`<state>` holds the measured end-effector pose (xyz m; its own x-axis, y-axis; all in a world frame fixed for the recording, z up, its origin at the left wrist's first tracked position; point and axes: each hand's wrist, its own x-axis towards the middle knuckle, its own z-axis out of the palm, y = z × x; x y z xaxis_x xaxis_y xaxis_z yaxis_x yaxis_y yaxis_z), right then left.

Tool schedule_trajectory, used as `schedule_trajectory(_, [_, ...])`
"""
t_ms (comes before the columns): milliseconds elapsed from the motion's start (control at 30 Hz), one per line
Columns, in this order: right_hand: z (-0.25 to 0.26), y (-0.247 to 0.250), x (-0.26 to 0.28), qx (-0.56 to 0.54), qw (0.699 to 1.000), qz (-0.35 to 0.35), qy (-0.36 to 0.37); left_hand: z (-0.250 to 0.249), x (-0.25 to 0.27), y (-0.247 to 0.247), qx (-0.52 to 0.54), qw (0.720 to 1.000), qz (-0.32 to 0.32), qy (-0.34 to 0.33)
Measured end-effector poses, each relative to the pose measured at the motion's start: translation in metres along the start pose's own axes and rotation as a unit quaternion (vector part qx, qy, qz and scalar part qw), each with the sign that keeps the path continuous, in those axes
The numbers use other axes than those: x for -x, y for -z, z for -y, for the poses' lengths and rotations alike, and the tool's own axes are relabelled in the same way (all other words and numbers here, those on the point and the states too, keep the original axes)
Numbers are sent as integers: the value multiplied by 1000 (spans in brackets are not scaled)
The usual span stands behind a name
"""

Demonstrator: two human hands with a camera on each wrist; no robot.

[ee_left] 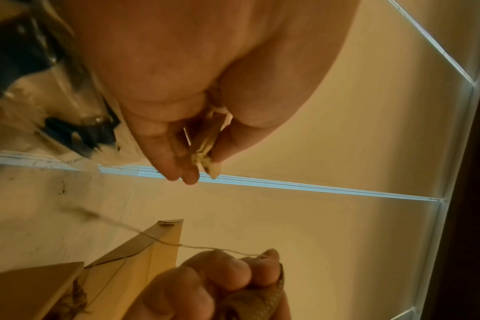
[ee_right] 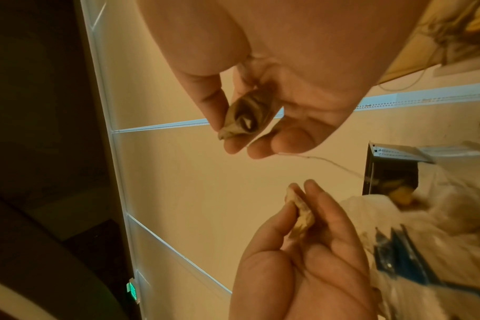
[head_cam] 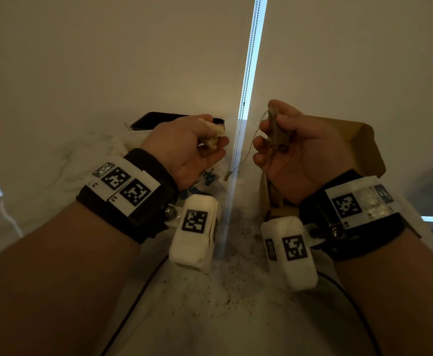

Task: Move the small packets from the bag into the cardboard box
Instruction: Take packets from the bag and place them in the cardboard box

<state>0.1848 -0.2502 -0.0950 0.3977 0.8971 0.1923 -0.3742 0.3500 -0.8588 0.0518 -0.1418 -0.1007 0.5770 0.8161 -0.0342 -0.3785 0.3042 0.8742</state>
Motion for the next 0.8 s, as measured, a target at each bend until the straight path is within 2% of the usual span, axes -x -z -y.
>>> schedule_trajectory(100, [0, 0, 0, -11, 1000, 14, 7, 1, -1, 0, -13, 1000, -3, -15])
schedule_trajectory(233, [0, -1, 2, -23, 999, 25, 8, 1, 2, 0, -97, 995, 26, -16])
schedule_trajectory(500, [2, -4, 6, -43, 996, 71, -12, 4, 9, -4, -257, 962, 72, -50])
schedule_trajectory(633, [4, -3, 6, -85, 989, 118, -17, 6, 11, -4, -338, 927, 154, -59])
schedule_trajectory(733, [4, -3, 6, -102, 986, 133, -16, 10, 11, -5, -425, 889, 152, -77])
schedule_trajectory(800, [5, -2, 6, -105, 986, 131, -13, 12, 14, -6, -443, 879, 145, -97])
